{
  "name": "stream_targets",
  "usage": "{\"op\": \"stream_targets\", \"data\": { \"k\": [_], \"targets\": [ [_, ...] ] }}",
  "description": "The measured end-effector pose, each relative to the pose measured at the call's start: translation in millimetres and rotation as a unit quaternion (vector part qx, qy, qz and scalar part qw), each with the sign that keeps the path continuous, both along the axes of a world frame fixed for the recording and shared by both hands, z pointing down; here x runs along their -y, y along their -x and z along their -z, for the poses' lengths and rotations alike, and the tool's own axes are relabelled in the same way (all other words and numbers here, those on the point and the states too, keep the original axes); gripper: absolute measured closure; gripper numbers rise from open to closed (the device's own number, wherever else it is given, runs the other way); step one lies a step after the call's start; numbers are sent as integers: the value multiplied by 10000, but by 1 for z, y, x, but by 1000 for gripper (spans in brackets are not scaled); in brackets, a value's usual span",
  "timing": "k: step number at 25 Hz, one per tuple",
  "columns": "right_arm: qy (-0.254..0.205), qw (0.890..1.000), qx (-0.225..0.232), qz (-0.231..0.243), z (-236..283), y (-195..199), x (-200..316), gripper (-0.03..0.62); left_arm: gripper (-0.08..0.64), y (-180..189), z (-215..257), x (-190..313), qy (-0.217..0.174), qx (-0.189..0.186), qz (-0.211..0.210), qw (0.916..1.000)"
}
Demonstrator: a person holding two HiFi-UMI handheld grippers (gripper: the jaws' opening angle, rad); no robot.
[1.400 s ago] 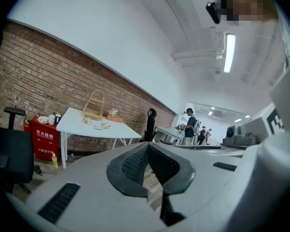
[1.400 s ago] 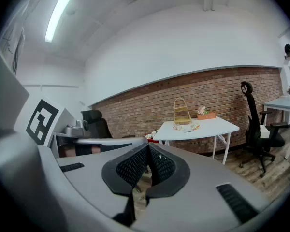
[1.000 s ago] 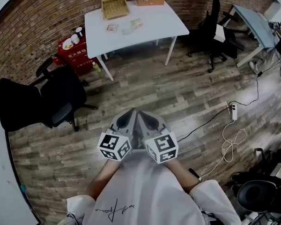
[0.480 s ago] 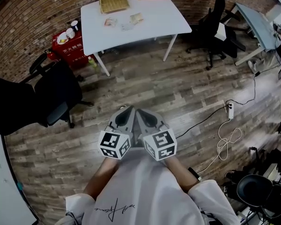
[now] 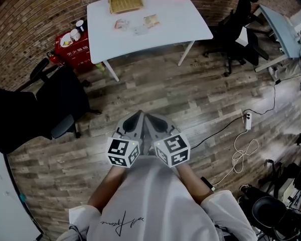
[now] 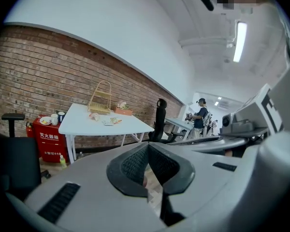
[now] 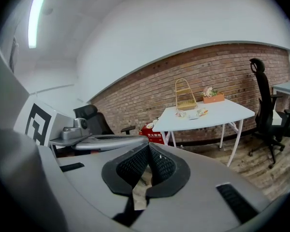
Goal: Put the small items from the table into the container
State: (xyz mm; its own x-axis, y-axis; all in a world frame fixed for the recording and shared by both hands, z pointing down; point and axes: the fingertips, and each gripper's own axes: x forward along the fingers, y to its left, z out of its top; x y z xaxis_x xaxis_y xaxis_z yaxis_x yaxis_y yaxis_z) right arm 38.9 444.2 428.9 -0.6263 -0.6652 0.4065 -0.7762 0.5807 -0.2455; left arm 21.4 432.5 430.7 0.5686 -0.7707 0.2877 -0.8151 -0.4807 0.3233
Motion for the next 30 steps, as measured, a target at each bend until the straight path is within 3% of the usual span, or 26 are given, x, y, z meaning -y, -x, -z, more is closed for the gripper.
{"op": "stream_targets", "data": {
  "k": [3,11,16,19,30],
  "targets": [
    [9,10000,-39,-18,0,6,18,572,552,5,-1,18,56,10,-100,9999],
    [368,9970,-676,-84,-8,10,60,572,552,7,-10,63,481,118,-377,9981],
    [508,9971,-555,-75,-6,18,89,574,552,15,-7,92,393,416,-411,9975],
    [694,9969,-365,-1,-8,33,105,572,552,29,-9,107,425,398,-416,9974],
    [406,9984,-349,205,1,75,168,572,552,71,-1,176,181,523,-205,9983]
  ]
}}
